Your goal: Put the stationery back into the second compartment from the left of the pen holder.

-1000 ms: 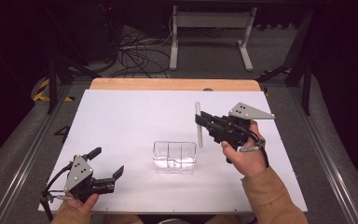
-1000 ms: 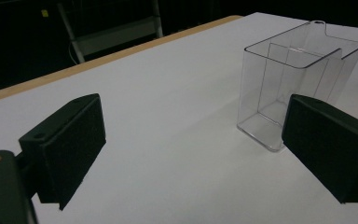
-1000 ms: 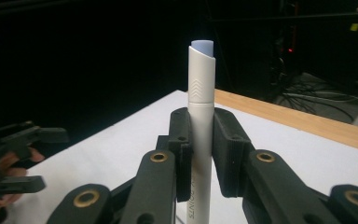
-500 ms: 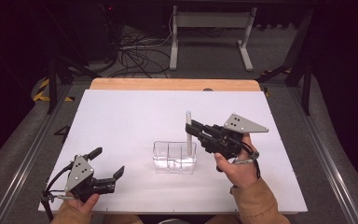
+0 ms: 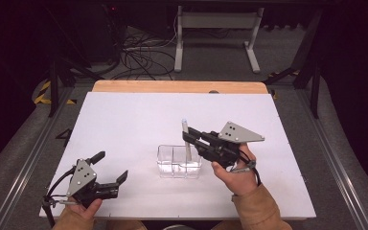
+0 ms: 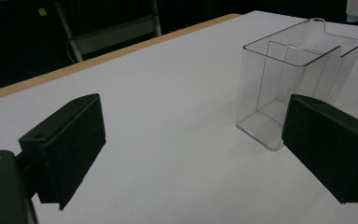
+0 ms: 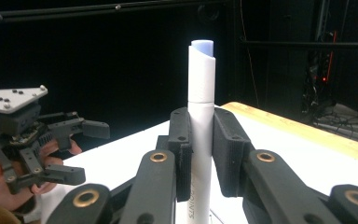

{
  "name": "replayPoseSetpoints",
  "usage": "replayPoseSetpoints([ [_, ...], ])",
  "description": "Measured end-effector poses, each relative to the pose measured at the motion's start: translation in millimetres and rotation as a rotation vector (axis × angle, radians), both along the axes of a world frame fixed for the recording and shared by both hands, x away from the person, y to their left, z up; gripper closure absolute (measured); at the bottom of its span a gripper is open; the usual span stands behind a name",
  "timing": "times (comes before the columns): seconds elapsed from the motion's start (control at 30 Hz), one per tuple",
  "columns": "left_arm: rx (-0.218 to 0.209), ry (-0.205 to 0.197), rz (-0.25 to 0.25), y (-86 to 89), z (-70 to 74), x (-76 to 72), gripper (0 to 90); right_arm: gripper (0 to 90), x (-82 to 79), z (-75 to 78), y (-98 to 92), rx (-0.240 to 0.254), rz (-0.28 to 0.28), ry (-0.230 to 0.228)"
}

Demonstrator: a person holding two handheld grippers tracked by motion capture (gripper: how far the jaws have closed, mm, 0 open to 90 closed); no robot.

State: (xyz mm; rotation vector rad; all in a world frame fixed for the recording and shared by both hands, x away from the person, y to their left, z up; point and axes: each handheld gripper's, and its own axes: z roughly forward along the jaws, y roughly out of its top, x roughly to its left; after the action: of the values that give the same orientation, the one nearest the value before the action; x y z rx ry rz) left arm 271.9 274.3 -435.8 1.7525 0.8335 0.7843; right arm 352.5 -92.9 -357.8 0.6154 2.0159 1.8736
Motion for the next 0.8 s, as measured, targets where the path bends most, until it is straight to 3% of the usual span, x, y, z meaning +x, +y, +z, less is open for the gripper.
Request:
replayPoseSetpoints([
  [0.53,-0.004,0.003,-0.002,-0.1,-0.1,0.1,7.1,79.1,3.1,-14.3,18.2,-0.047,0.013,-0.021],
  [0.8,-0.007,0.008,-0.004,-0.2,-0.6,0.5,7.1,79.1,8.1,-22.6,23.4,-0.074,0.009,0.040],
])
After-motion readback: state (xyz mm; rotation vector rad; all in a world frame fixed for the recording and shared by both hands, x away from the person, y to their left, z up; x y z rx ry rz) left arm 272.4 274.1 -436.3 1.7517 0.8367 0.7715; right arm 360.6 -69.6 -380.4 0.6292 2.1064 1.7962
